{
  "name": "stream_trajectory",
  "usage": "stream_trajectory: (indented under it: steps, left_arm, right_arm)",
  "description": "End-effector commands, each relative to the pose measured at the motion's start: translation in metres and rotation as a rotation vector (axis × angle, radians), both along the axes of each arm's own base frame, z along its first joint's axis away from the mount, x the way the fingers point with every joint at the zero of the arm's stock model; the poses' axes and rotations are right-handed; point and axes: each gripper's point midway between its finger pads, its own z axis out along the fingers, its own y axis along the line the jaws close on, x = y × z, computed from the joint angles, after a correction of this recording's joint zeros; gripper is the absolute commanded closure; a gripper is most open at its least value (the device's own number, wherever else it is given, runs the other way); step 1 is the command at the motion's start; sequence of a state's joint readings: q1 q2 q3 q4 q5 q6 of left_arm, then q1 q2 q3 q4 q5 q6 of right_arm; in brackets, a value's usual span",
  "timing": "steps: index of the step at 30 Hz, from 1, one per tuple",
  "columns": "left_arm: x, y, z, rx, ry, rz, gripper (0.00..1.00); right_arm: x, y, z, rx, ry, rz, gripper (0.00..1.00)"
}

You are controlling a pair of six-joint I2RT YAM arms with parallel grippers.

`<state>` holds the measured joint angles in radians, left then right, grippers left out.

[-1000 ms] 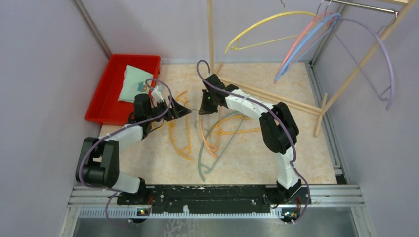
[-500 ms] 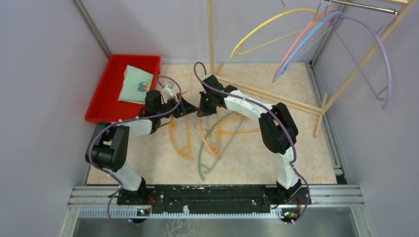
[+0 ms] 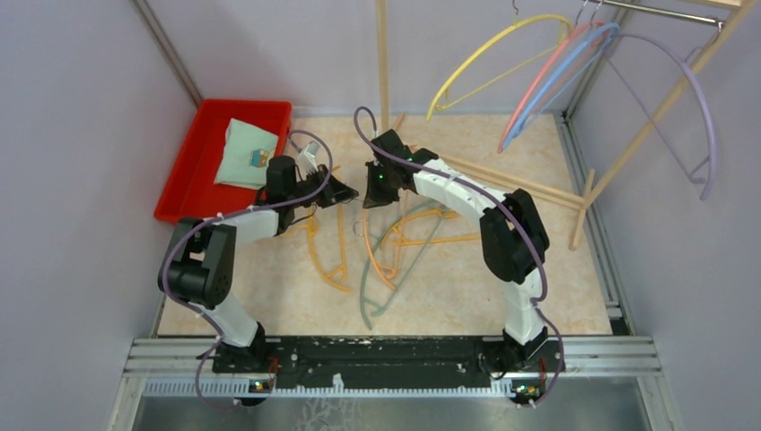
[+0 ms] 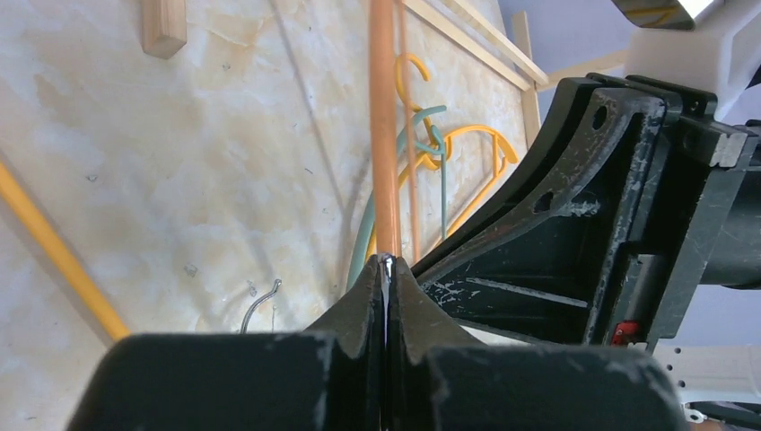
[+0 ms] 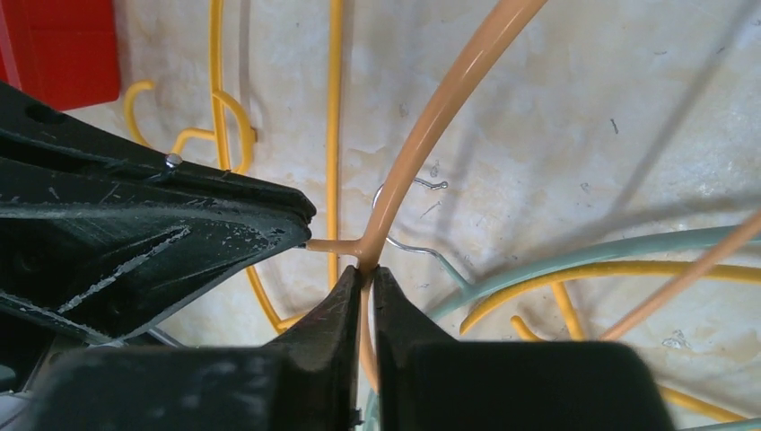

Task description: Organize the hangers

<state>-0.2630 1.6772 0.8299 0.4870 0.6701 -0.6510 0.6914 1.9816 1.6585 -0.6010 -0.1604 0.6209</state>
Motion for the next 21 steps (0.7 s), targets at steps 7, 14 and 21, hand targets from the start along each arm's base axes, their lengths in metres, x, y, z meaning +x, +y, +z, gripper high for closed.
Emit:
stream_trajectory:
  steps: [7,14,21]
  left_arm:
    - [0.018,-0.001,0.028,0.011,-0.039,0.049,1.0]
    - [0.029,0.001,0.057,0.007,-0.042,0.102,1.0]
    - [0.034,0.0,0.101,-0.031,-0.029,0.126,1.0]
  right_arm:
    - [-0.013,-0.014,0.05,0.031,-0.103,0.055,0.41]
    - [-0.04,-0.006,0.048,0.042,-0.086,0.135,0.37]
    - [-0.048,0.0,0.037,0.044,-0.089,0.158,0.38]
